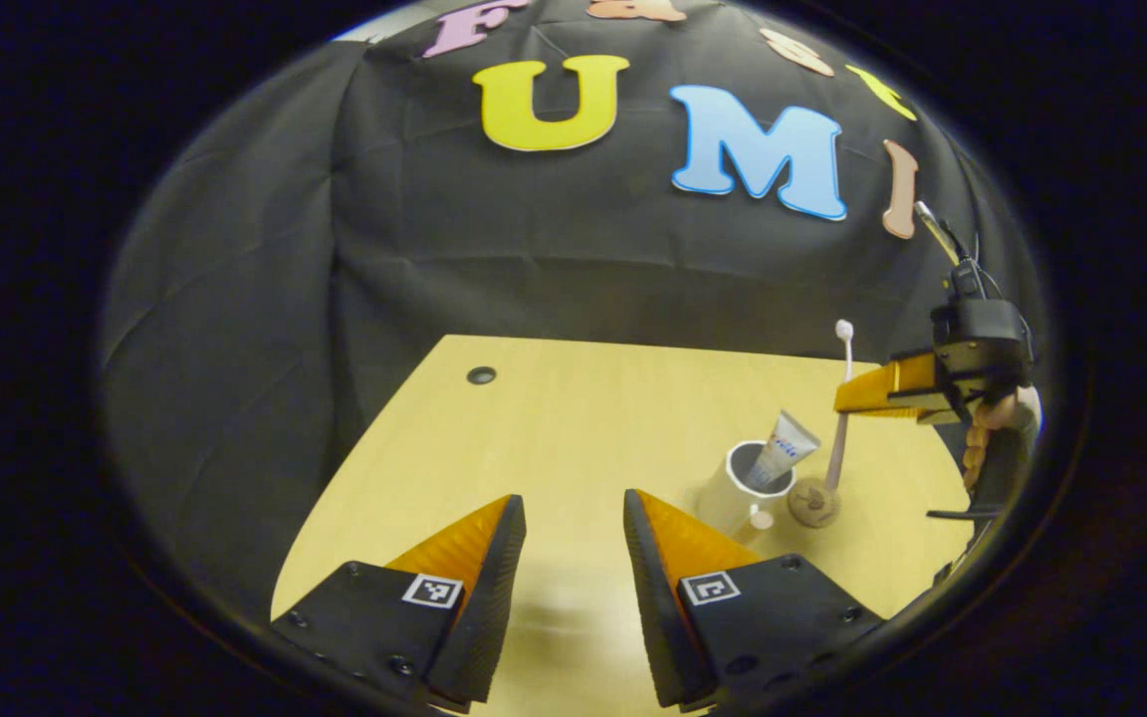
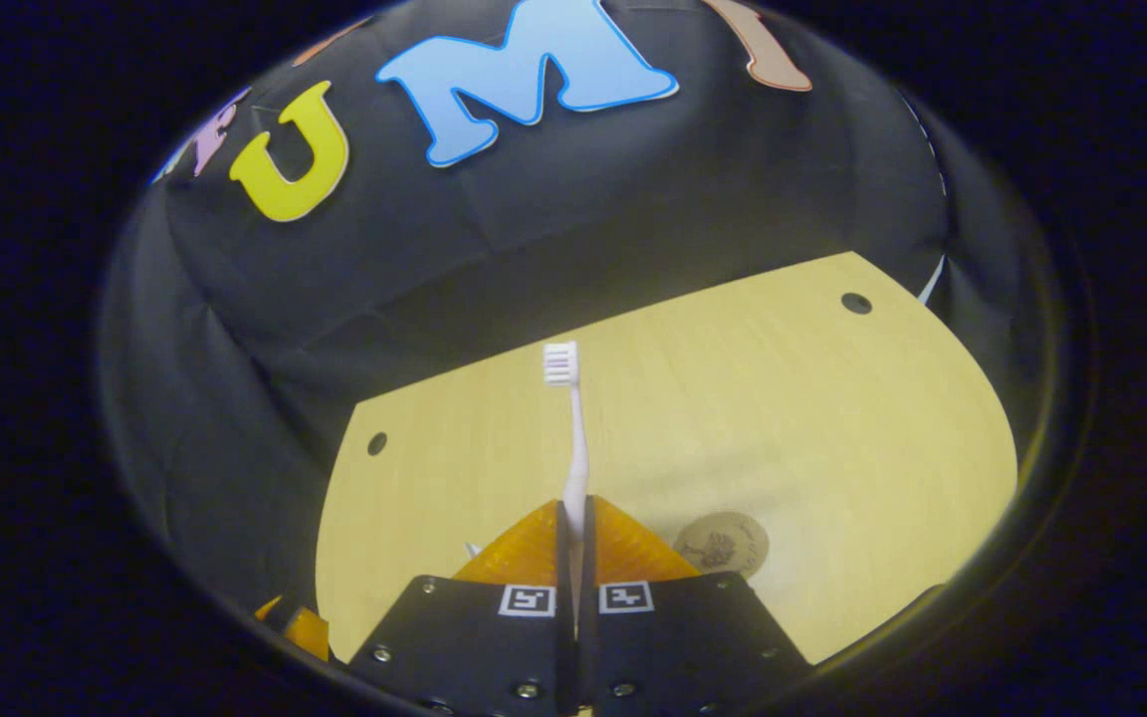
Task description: Put the toothbrush and toothpaste on the desktop into the cup, then pick up the cup and place it on the coaster on the desktop.
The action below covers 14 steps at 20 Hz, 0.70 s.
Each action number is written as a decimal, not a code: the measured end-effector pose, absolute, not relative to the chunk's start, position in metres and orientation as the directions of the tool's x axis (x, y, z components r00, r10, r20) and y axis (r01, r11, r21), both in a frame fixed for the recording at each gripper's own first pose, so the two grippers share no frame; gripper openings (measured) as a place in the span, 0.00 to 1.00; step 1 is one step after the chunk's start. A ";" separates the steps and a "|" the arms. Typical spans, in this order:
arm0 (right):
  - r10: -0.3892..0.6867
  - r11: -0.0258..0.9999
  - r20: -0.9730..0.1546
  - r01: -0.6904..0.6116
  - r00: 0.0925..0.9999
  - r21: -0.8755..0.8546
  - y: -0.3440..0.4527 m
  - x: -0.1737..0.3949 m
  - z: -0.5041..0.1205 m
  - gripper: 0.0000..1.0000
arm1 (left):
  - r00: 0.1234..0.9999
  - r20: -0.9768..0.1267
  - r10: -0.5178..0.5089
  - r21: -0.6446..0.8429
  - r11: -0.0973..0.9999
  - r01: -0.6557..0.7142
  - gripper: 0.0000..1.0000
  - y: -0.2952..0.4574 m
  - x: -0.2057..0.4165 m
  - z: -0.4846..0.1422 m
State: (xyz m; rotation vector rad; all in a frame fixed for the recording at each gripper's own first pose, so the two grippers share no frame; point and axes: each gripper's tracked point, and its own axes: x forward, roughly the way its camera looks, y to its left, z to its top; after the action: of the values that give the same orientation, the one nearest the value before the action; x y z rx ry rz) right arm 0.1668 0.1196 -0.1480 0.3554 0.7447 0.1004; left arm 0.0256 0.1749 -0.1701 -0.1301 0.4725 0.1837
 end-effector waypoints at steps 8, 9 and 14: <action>0.208 0.956 -0.601 -0.030 0.772 0.292 0.147 0.189 -0.185 0.02 | 0.799 -0.522 0.300 -0.068 0.918 -0.390 0.65 0.240 -0.050 -0.186; 0.214 0.958 -0.584 -0.050 0.783 0.283 0.150 0.188 -0.187 0.02 | 0.791 -0.528 0.309 -0.064 0.914 -0.400 0.66 0.243 -0.053 -0.189; 0.237 0.959 -0.540 -0.106 0.808 0.262 0.159 0.168 -0.199 0.03 | 0.785 -0.538 0.309 -0.049 0.917 -0.395 0.65 0.236 -0.052 -0.192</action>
State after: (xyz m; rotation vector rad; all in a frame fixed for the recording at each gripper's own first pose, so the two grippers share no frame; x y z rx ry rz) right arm 0.1681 0.1589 -0.1993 0.2251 0.6044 0.1852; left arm -0.0517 0.2364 -0.1919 -0.1625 0.5504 0.3812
